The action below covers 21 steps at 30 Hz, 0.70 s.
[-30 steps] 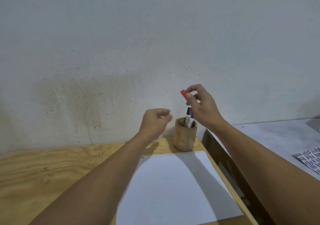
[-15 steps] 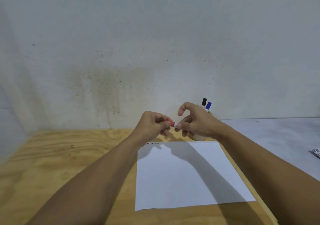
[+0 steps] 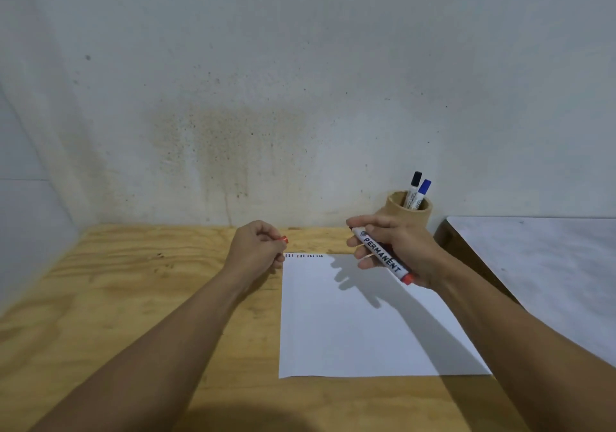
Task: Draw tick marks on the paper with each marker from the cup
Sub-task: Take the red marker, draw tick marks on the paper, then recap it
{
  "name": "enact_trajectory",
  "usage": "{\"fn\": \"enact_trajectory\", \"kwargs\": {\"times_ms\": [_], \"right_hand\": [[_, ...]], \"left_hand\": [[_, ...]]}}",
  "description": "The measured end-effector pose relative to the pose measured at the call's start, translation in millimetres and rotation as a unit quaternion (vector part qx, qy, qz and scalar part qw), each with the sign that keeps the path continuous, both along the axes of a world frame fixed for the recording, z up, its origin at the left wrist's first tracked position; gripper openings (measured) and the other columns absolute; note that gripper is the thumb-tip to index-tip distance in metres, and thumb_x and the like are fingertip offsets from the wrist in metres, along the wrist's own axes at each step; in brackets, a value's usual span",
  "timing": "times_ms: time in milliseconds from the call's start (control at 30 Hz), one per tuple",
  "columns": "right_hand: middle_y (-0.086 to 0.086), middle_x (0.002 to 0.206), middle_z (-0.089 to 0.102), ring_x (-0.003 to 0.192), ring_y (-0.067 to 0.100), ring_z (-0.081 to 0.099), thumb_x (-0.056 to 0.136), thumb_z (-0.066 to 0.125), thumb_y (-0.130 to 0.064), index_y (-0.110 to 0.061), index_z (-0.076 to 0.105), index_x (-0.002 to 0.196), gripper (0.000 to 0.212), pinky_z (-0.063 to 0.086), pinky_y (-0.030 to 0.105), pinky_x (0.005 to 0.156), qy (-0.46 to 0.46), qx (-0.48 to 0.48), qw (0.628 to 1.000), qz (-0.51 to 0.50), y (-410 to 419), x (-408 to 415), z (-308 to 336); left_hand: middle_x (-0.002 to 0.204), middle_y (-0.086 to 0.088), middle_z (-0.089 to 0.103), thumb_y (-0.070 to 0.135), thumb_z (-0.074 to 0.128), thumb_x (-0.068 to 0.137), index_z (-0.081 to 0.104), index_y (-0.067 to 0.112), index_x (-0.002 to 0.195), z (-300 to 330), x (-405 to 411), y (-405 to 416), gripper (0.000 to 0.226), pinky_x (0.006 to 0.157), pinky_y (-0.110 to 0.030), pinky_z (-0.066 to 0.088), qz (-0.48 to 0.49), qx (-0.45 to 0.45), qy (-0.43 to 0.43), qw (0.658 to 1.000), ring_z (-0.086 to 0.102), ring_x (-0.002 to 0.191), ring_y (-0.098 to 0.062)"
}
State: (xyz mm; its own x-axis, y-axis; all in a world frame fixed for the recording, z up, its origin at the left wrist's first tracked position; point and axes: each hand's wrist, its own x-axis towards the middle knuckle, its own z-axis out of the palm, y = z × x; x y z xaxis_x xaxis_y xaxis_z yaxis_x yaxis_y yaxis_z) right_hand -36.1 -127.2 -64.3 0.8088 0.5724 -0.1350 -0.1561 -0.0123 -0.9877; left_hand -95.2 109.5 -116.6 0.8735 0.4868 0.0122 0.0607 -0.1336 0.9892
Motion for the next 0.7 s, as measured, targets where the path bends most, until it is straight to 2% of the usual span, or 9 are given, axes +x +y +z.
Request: {"fn": "enact_trajectory", "kwargs": {"times_ms": [67, 100, 200, 267, 300, 367, 467, 567, 700], "right_hand": [[0.023, 0.089, 0.066, 0.068, 0.023, 0.068, 0.097, 0.034, 0.009, 0.003, 0.062, 0.119, 0.037, 0.062, 0.032, 0.061, 0.102, 0.089, 0.991, 0.012, 4, 0, -6], [0.021, 0.088, 0.065, 0.068, 0.022, 0.068, 0.093, 0.040, 0.011, 0.004, 0.061, 0.121, 0.036, 0.062, 0.031, 0.061, 0.121, 0.123, 0.985, 0.019, 7, 0, -10], [0.013, 0.083, 0.063, 0.068, 0.016, 0.070, 0.080, 0.060, 0.008, 0.002, 0.059, 0.123, 0.044, 0.061, 0.029, 0.064, 0.102, 0.172, 0.980, 0.014, 15, 5, -27], [0.009, 0.078, 0.061, 0.063, 0.013, 0.068, 0.087, 0.063, -0.001, -0.002, 0.064, 0.118, 0.031, 0.058, 0.027, 0.057, 0.051, 0.137, 0.989, -0.028, 22, 9, -37], [0.008, 0.077, 0.060, 0.061, 0.012, 0.065, 0.091, 0.064, -0.008, -0.002, 0.067, 0.114, 0.024, 0.055, 0.025, 0.053, 0.018, 0.096, 0.993, -0.059, 25, 12, -40], [0.007, 0.074, 0.060, 0.060, 0.014, 0.058, 0.091, 0.067, -0.018, 0.000, 0.071, 0.105, 0.024, 0.051, 0.025, 0.047, -0.044, 0.025, 0.993, -0.110, 31, 16, -45], [0.014, 0.073, 0.065, 0.062, 0.025, 0.060, 0.088, 0.070, -0.006, 0.005, 0.067, 0.092, 0.012, 0.057, 0.032, 0.048, -0.074, 0.007, 0.987, -0.142, 38, 20, -51], [0.022, 0.072, 0.064, 0.061, 0.030, 0.066, 0.081, 0.068, 0.010, 0.005, 0.062, 0.085, 0.009, 0.062, 0.043, 0.057, -0.088, 0.006, 0.982, -0.164, 44, 20, -57], [0.021, 0.073, 0.055, 0.066, 0.032, 0.058, 0.077, 0.064, 0.018, 0.006, 0.062, 0.082, 0.013, 0.057, 0.035, 0.055, -0.085, 0.033, 0.981, -0.169, 52, 15, -63]], "left_hand": [[0.069, -0.014, 0.058, -0.004, 0.061, 0.079, 0.056, 0.006, 0.080, -9, -2, -1, 0.011, 0.051, -0.028, 0.044, -0.004, 0.072, -0.021, 0.997, 0.054, 0.051, -0.021], [0.073, -0.009, 0.058, -0.002, 0.059, 0.080, 0.059, 0.010, 0.083, -13, -3, -1, 0.012, 0.055, -0.023, 0.044, -0.012, 0.114, -0.034, 0.993, 0.053, 0.057, -0.019], [0.087, -0.002, 0.063, 0.001, 0.052, 0.087, 0.066, 0.015, 0.098, -24, -10, -5, 0.023, 0.066, -0.010, 0.042, -0.045, 0.217, -0.054, 0.974, 0.056, 0.073, -0.011], [0.098, -0.002, 0.066, 0.004, 0.050, 0.089, 0.068, 0.015, 0.103, -31, -12, -6, 0.025, 0.081, -0.022, 0.047, -0.061, 0.272, -0.069, 0.958, 0.060, 0.090, -0.014], [0.098, -0.001, 0.065, 0.005, 0.049, 0.090, 0.068, 0.016, 0.103, -34, -13, -6, 0.026, 0.083, -0.028, 0.048, -0.074, 0.296, -0.078, 0.949, 0.060, 0.092, -0.014], [0.096, 0.003, 0.062, 0.009, 0.048, 0.092, 0.067, 0.019, 0.109, -38, -15, -8, 0.027, 0.080, -0.031, 0.048, -0.099, 0.351, -0.087, 0.927, 0.059, 0.091, -0.014], [0.103, 0.002, 0.065, 0.010, 0.051, 0.092, 0.061, 0.017, 0.120, -39, -17, -12, 0.031, 0.083, -0.031, 0.046, -0.096, 0.412, -0.101, 0.900, 0.055, 0.099, -0.015], [0.092, -0.001, 0.070, 0.009, 0.056, 0.087, 0.067, 0.012, 0.107, -38, -17, -14, 0.023, 0.077, -0.039, 0.047, -0.095, 0.460, -0.132, 0.873, 0.053, 0.087, -0.021], [0.088, 0.000, 0.071, 0.007, 0.056, 0.085, 0.068, 0.010, 0.093, -41, -17, -13, 0.015, 0.078, -0.042, 0.047, -0.114, 0.462, -0.136, 0.869, 0.055, 0.084, -0.022]]}}
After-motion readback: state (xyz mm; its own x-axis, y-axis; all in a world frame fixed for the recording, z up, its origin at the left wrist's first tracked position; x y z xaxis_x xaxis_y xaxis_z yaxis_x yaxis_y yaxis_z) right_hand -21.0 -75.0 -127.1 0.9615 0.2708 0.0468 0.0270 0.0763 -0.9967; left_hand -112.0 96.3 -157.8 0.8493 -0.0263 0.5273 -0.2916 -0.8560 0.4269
